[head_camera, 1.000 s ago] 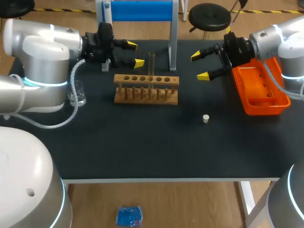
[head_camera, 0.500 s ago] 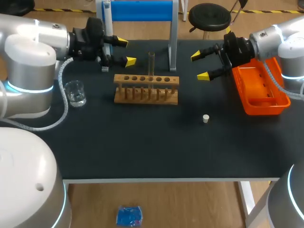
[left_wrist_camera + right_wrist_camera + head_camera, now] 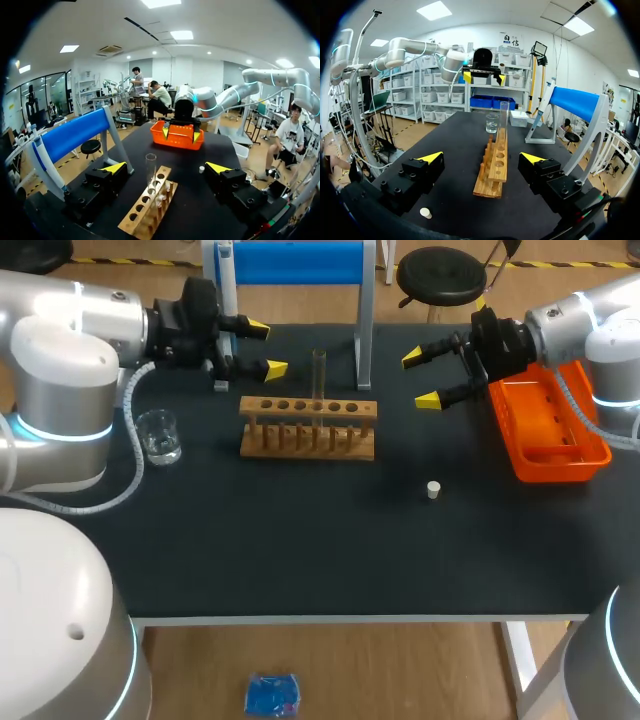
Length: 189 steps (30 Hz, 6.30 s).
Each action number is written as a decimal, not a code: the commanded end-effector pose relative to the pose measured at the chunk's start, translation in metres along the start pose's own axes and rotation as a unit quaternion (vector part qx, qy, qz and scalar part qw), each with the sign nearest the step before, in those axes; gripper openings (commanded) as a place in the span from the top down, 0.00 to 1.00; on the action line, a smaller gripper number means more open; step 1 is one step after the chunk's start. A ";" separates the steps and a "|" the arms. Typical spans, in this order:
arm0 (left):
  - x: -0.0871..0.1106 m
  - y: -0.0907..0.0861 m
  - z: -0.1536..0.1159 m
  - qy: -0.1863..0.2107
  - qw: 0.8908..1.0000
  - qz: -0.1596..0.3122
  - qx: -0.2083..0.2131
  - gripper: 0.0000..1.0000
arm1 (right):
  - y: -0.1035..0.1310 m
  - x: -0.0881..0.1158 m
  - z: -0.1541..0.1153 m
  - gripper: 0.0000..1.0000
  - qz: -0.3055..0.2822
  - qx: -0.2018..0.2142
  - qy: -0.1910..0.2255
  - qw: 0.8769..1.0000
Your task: Invert the test tube, pick up the pipette, mount the tip to pipette, aspirate from beaker and dispense into the tube, eject the tip, return the pipette, and cap with the stopper.
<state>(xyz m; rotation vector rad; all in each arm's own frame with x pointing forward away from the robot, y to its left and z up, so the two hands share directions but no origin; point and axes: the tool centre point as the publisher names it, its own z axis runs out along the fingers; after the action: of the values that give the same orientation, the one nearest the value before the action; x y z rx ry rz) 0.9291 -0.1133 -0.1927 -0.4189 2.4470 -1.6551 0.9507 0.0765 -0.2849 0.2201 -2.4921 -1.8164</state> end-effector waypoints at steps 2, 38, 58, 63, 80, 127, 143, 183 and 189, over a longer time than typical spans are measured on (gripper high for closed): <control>-0.011 0.013 -0.016 -0.020 1.000 -0.002 -0.019 0.00 | -0.001 -0.001 0.000 0.00 0.000 0.000 0.001 1.000; -0.198 0.186 -0.175 -0.232 0.957 -0.145 -0.096 0.00 | -0.001 -0.001 0.000 0.00 0.000 0.000 0.001 1.000; -0.208 0.195 -0.207 -0.397 0.881 -0.221 -0.136 0.00 | -0.001 -0.001 0.000 0.00 0.000 0.000 0.001 1.000; -0.207 0.196 -0.207 -0.403 0.875 -0.230 -0.136 0.00 | -0.001 -0.001 0.000 0.00 0.000 0.000 0.001 1.000; -0.220 0.199 -0.203 -0.452 0.841 -0.266 -0.134 0.05 | -0.001 -0.001 0.000 0.00 0.000 0.000 0.001 1.000; -0.289 0.234 -0.189 -0.480 0.807 -0.313 -0.140 0.47 | -0.001 -0.001 0.000 0.00 0.000 0.000 0.001 1.000; -0.298 0.243 -0.186 -0.477 0.807 -0.317 -0.143 0.52 | -0.001 -0.001 0.000 0.00 0.000 0.000 0.001 1.000; -0.300 0.251 -0.183 -0.480 0.800 -0.329 -0.144 0.55 | -0.001 -0.001 0.000 0.00 0.000 0.000 0.001 1.000; -0.301 0.250 -0.183 -0.480 0.800 -0.329 -0.146 0.56 | -0.001 -0.001 0.000 0.00 0.000 0.000 0.001 1.000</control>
<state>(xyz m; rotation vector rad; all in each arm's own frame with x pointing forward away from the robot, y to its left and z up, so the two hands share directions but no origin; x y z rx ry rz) 1.1248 0.2308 -0.3623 -1.7865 1.7682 -0.7707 0.9507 0.0765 -0.2850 0.2201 -2.4921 -1.8165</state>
